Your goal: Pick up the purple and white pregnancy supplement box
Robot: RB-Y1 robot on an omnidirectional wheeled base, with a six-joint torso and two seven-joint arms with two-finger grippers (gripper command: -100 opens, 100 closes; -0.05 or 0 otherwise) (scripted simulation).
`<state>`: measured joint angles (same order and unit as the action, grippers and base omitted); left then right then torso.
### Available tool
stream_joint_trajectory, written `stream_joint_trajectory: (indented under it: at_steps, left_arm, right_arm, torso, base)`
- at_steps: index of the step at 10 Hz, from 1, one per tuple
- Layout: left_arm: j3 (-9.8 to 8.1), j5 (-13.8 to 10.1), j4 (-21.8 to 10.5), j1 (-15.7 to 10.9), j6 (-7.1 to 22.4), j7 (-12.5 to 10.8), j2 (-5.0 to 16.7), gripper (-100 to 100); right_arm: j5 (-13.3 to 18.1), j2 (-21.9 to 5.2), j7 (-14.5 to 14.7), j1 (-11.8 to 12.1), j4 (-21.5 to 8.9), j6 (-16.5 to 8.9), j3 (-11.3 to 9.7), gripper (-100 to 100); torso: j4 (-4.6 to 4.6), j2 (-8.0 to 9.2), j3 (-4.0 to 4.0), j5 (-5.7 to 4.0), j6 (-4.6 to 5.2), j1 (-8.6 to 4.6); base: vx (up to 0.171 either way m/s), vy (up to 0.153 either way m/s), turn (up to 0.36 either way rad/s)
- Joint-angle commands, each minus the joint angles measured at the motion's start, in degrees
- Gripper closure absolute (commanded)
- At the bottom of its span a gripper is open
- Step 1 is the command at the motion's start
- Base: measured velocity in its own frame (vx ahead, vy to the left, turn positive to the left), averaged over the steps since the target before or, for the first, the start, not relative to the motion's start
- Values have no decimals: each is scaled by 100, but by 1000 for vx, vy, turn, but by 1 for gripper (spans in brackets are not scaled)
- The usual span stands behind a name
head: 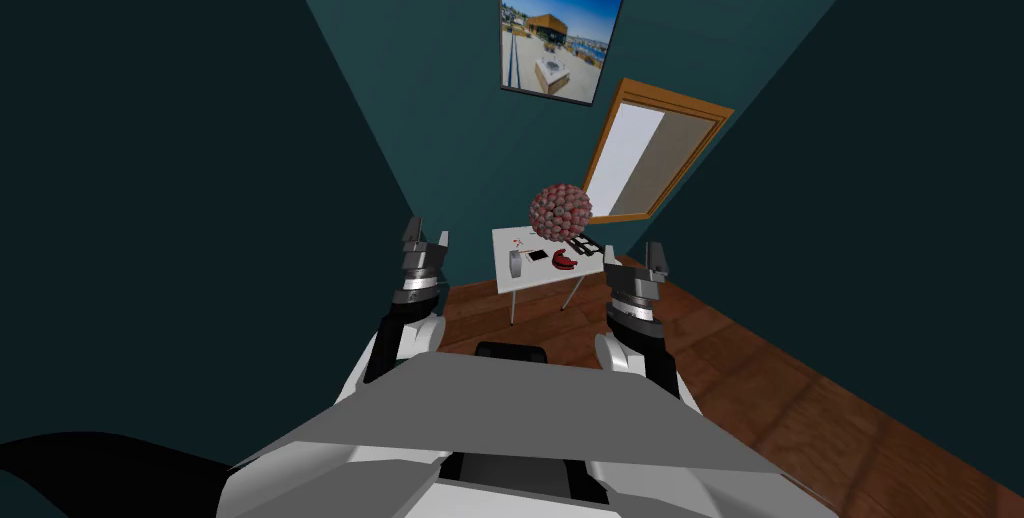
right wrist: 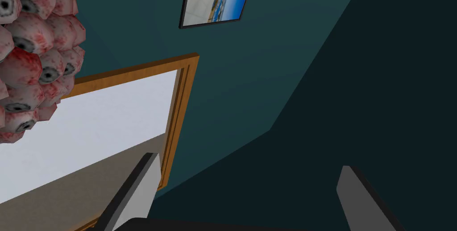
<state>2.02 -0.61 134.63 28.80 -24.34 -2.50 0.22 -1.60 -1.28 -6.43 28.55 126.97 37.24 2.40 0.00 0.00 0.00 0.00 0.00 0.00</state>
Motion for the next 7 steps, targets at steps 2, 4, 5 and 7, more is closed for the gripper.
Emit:
stream_joint_trajectory:
  at_steps: [2, 4, 5, 7]
  left_arm:
    - [21, -81, -101, -10, 28, -75, 280, -100]
    - [49, -196, -238, -24, 65, -182, 487, -100]
    - [81, -346, -419, -41, 111, -324, 630, -100]
    - [117, -520, -636, -62, 163, -490, 720, -100]
  right_arm:
    - [0, 0, 0, 0, 0, 0, 0, 0]
    - [0, 1, 0, -1, 0, 0, -1, 0]
    - [0, 1, 0, -1, 0, 0, -1, 0]
    - [0, 1, 0, -1, 0, 0, -1, 0]
  torso:
    - [1, 4, 2, -1, 1, -6]
    - [2, 12, 7, -4, 1, -22]
    - [4, 19, 11, -6, 1, -28]
    - [7, 31, 18, -10, 1, -46]
  base:
    - [-18, -29, -25]
    - [-47, -72, -32]
    - [-77, -108, -70]
    - [-81, -127, -61]
